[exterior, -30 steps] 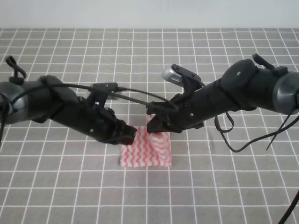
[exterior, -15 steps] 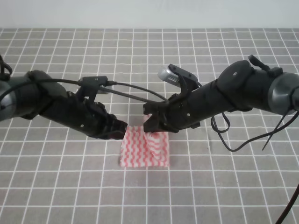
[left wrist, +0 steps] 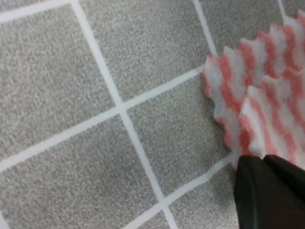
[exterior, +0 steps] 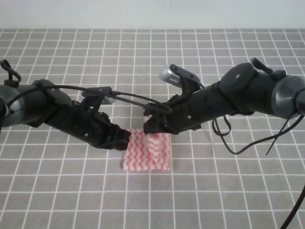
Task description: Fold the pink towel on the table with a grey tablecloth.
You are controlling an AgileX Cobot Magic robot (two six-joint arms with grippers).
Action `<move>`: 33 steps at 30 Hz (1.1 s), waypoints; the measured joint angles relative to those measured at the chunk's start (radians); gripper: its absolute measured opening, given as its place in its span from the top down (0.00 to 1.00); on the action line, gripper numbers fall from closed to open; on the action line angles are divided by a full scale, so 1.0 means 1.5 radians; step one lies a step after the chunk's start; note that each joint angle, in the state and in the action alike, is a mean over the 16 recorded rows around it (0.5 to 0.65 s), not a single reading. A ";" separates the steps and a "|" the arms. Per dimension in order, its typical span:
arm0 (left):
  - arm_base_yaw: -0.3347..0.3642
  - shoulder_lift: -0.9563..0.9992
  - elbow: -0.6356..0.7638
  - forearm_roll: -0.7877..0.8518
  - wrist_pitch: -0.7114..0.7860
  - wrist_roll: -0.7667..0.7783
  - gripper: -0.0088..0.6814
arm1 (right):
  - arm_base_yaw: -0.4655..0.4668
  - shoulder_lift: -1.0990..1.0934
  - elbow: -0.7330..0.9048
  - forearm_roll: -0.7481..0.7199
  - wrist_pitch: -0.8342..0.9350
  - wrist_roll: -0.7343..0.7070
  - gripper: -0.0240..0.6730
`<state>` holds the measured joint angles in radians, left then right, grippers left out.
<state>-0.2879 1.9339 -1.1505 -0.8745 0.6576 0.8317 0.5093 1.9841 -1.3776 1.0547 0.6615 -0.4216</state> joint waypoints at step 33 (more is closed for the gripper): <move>0.000 0.001 0.000 -0.005 0.002 0.002 0.99 | 0.017 0.036 -0.025 -0.005 0.000 0.000 0.99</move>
<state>-0.2879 1.9349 -1.1499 -0.8824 0.6610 0.8350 0.5347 2.0380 -1.4153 1.0469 0.6609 -0.4215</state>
